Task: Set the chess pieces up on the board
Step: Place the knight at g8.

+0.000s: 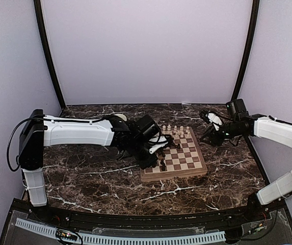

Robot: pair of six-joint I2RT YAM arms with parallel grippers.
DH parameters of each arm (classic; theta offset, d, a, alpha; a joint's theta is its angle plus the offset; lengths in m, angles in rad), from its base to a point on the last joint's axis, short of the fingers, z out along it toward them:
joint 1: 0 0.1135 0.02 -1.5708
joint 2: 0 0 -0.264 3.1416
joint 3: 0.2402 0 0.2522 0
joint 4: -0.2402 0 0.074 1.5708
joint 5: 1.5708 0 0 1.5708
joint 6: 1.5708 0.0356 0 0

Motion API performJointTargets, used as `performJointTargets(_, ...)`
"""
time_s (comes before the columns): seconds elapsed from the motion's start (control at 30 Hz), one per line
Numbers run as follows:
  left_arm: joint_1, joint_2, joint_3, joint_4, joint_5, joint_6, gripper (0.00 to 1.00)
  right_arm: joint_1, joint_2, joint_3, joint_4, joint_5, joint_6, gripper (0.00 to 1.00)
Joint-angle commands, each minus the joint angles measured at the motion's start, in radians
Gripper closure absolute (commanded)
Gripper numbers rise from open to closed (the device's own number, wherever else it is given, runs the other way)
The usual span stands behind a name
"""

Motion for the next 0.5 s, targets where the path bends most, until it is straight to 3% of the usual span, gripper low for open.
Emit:
performJointTargets(0.0, -0.007, 0.009, 0.037, -0.009, 0.021, 0.009, 1.00, 0.001, 0.019, 0.003, 0.014, -0.007, -0.014, 0.57)
performJointTargets(0.47, -0.020, 0.078, 0.105, -0.047, 0.030, 0.000, 1.00, 0.002, 0.047, 0.015, -0.005, -0.018, -0.018, 0.57)
